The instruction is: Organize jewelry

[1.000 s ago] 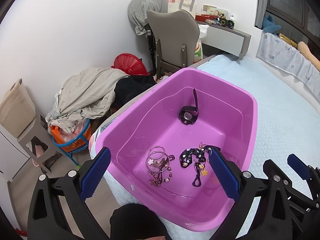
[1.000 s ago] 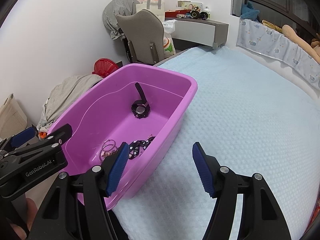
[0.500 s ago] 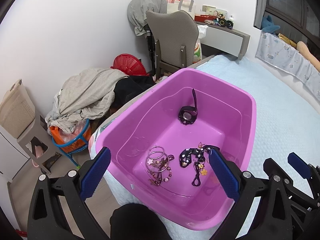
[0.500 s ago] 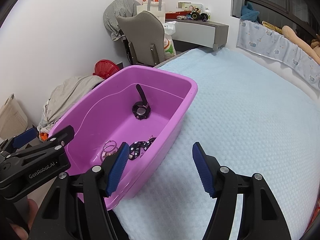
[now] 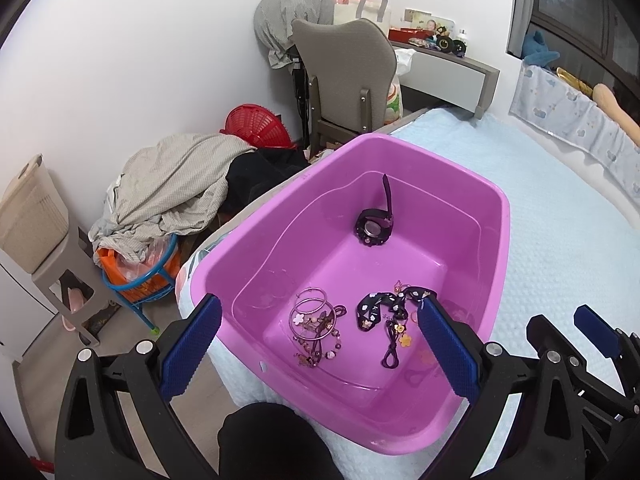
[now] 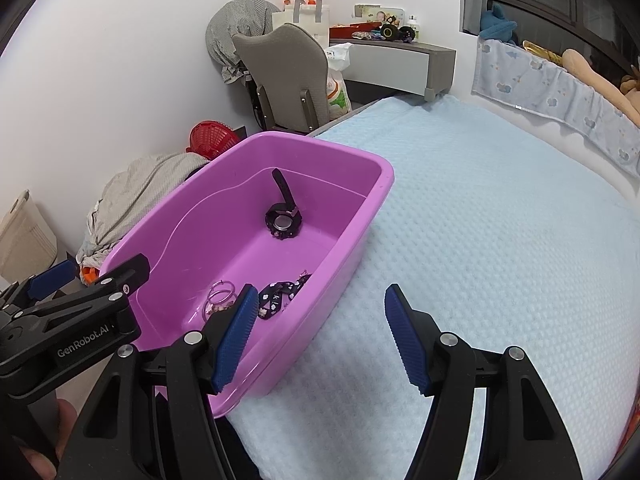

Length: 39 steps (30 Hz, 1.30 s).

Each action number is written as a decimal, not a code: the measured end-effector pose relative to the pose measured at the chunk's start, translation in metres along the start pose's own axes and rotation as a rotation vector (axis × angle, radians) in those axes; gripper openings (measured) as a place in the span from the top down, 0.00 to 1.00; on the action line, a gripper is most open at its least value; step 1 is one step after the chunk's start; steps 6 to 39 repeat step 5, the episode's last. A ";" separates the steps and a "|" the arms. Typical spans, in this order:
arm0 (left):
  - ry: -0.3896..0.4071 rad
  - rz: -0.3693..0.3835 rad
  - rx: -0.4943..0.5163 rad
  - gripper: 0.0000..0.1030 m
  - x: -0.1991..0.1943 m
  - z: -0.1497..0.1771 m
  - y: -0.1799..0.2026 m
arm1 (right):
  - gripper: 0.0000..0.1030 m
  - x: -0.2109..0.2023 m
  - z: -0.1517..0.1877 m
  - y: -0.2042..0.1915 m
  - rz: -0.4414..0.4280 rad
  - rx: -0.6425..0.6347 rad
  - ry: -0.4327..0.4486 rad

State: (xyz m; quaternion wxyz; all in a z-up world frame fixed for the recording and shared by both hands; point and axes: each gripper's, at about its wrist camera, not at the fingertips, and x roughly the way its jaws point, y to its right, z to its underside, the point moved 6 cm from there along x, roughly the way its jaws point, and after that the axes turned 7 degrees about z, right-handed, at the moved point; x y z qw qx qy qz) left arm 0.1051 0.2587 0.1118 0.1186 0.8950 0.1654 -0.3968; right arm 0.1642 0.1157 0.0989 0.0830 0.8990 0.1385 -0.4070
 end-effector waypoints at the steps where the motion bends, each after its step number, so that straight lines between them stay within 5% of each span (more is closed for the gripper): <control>1: 0.000 0.000 -0.002 0.06 0.000 0.000 0.000 | 0.39 0.000 0.001 0.000 0.000 0.000 0.000; 39: 0.000 0.000 -0.001 0.06 0.000 0.001 -0.001 | 0.39 -0.001 0.001 -0.001 0.001 0.001 0.001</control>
